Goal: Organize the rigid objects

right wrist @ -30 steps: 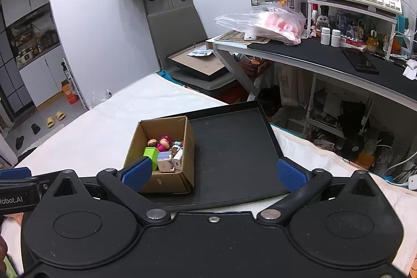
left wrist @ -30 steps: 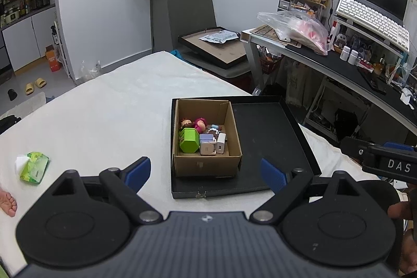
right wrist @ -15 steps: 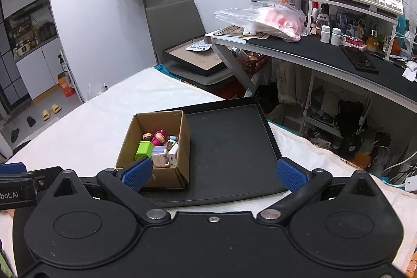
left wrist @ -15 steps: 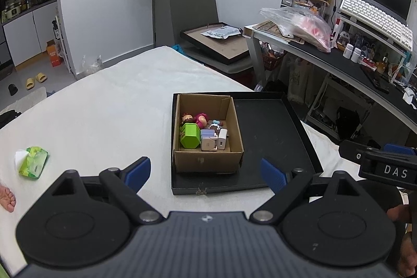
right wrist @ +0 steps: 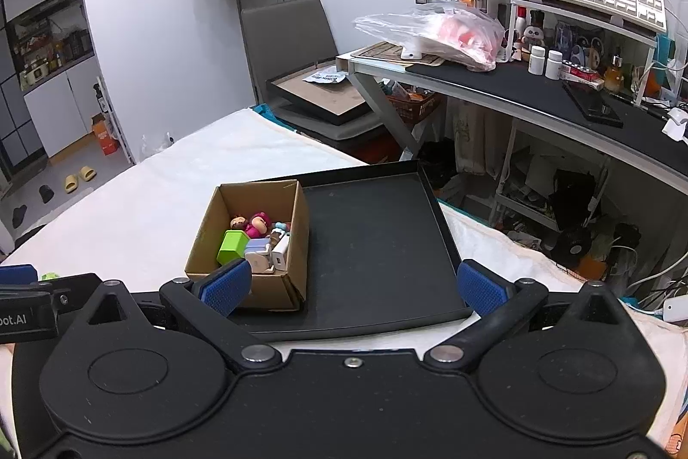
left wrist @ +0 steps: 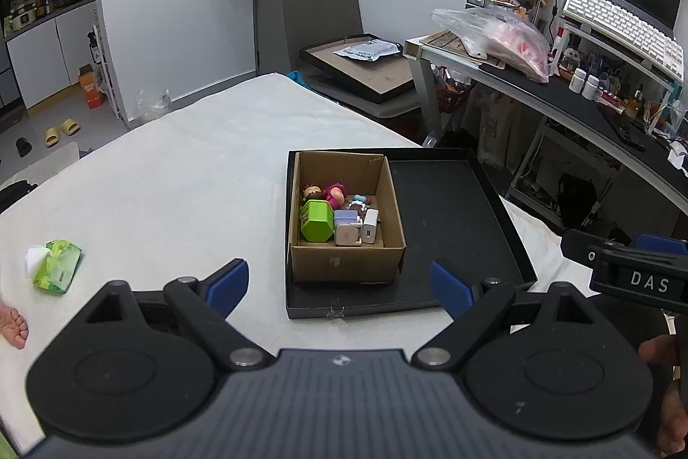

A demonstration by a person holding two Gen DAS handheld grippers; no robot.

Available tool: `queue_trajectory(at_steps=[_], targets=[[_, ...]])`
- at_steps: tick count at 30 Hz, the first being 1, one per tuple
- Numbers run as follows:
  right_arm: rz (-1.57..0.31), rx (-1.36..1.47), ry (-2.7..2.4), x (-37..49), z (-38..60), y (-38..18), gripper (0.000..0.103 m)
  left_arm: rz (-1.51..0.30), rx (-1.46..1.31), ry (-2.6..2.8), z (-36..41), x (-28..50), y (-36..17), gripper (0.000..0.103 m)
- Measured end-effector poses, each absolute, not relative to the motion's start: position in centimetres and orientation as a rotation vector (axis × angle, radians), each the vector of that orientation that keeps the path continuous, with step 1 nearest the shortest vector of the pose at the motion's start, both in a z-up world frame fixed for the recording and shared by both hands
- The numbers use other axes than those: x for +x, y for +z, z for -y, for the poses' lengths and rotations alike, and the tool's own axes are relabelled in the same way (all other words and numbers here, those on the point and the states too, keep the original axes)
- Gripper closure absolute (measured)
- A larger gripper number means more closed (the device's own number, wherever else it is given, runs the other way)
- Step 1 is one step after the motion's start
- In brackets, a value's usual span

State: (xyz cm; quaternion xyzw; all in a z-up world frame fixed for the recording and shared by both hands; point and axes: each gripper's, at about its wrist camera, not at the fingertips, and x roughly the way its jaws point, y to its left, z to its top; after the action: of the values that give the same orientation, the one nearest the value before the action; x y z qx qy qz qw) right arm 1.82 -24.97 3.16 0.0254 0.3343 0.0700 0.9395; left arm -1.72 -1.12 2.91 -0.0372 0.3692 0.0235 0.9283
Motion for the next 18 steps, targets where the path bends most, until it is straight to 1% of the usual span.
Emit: queue_trajectory(at_steps=[18], targets=[[-0.692,0.035,0.122,2.14,25.00,2.58,0.000,-0.772,-0.077,0.052,0.83,-1.60,2.35,0.013]])
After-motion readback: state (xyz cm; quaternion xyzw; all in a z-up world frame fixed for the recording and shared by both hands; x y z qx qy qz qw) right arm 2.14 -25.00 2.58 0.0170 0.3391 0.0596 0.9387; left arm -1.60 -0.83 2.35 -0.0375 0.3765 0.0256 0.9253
